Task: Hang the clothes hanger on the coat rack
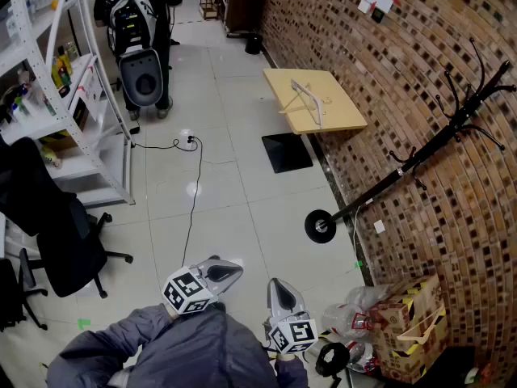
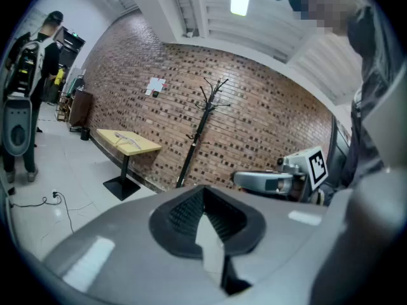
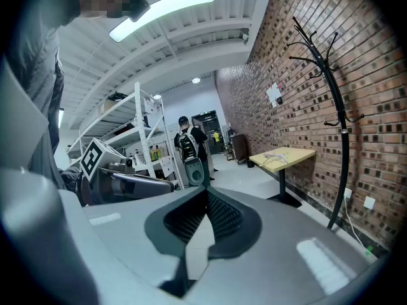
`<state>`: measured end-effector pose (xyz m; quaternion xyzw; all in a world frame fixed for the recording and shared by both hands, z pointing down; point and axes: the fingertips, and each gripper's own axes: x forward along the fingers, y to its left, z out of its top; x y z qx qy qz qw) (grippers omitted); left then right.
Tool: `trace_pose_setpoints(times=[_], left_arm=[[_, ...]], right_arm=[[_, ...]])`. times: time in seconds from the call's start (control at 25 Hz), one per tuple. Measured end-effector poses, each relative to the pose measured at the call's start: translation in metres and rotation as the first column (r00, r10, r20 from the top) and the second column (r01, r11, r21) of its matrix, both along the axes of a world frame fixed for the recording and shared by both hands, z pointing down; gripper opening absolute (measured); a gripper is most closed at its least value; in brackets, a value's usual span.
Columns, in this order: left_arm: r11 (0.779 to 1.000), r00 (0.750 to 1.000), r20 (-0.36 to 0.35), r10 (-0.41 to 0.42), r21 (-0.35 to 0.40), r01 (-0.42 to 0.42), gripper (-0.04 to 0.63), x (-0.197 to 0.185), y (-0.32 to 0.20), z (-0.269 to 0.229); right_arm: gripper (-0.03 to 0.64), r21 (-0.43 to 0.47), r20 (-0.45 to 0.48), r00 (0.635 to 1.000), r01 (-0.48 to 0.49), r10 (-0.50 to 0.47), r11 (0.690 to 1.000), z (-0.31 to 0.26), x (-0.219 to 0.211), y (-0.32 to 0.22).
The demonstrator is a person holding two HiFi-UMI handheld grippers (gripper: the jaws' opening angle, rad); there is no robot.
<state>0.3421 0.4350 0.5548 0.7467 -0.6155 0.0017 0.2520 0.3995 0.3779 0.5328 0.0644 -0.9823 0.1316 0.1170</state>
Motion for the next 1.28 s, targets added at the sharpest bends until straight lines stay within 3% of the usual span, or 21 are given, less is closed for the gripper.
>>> trace_pose_setpoints(times=[0.32, 0.64, 0.8, 1.28], left_arm=[[1.000, 1.000, 0.006, 0.005, 0.006, -0.005, 0.000, -0.109, -0.077, 0.011], [0.996, 0.996, -0.029, 0.085, 0.024, -0.084, 0.000, -0.239, -0.173, -0.005], [0.993, 0.994, 0.006, 0.108, 0.049, -0.108, 0.000, -0.300, -0.211, -0.009], [0.995, 0.995, -0.024, 0.099, 0.026, -0.098, 0.000, -0.385, -0.325, 0.013]], right_arm=[[0.005, 0.027, -0.044, 0.999, -0.001, 0.002, 1.000, 0.014, -0.098, -0.085], [0.005, 0.078, -0.112, 0.993, -0.032, 0.041, 0.996, -0.008, -0.231, -0.180], [0.005, 0.096, -0.103, 0.992, -0.068, 0.077, 0.993, -0.012, -0.283, -0.216], [0.005, 0.112, -0.067, 0.995, -0.065, 0.073, 0.992, -0.007, -0.371, -0.337]])
